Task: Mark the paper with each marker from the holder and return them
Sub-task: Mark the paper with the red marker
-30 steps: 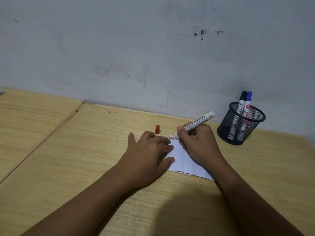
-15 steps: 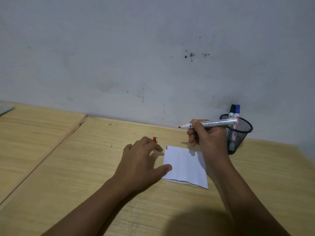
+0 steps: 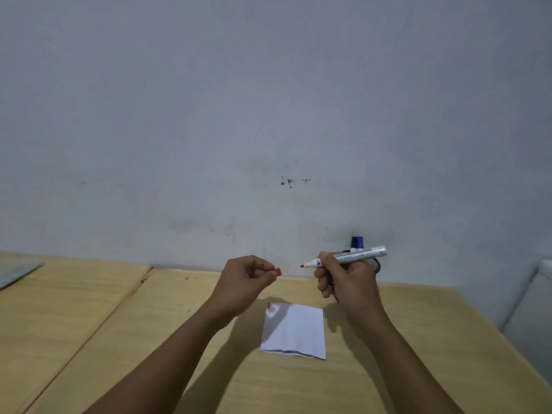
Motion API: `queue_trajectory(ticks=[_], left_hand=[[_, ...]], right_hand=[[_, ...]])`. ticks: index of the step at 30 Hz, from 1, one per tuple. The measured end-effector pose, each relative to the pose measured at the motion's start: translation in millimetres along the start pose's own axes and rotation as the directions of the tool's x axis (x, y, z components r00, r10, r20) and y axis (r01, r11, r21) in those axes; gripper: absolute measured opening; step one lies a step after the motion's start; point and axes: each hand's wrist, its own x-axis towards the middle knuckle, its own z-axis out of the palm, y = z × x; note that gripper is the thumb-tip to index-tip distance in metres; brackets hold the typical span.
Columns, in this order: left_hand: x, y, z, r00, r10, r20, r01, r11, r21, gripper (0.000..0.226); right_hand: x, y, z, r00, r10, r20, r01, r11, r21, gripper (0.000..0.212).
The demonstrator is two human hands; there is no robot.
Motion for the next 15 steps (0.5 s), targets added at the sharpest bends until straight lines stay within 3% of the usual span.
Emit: queue_trajectory(ticks=[4,15], left_hand=[[-23,50,10,0.991,0.106,0.087,-0.094,0.987,-0.13,0.012],[-46,126,36,0.95,0.285,0.132,-0.262,0.951,-0.167,0.013]], right_hand=[[-14,-36,-4,0.999,-0.05,0.016,0.05,0.999,-0.011,0.025],[-46,-118,-49,0.98,-0.168,0.108,0.175,0.983,-0.058,0.025]])
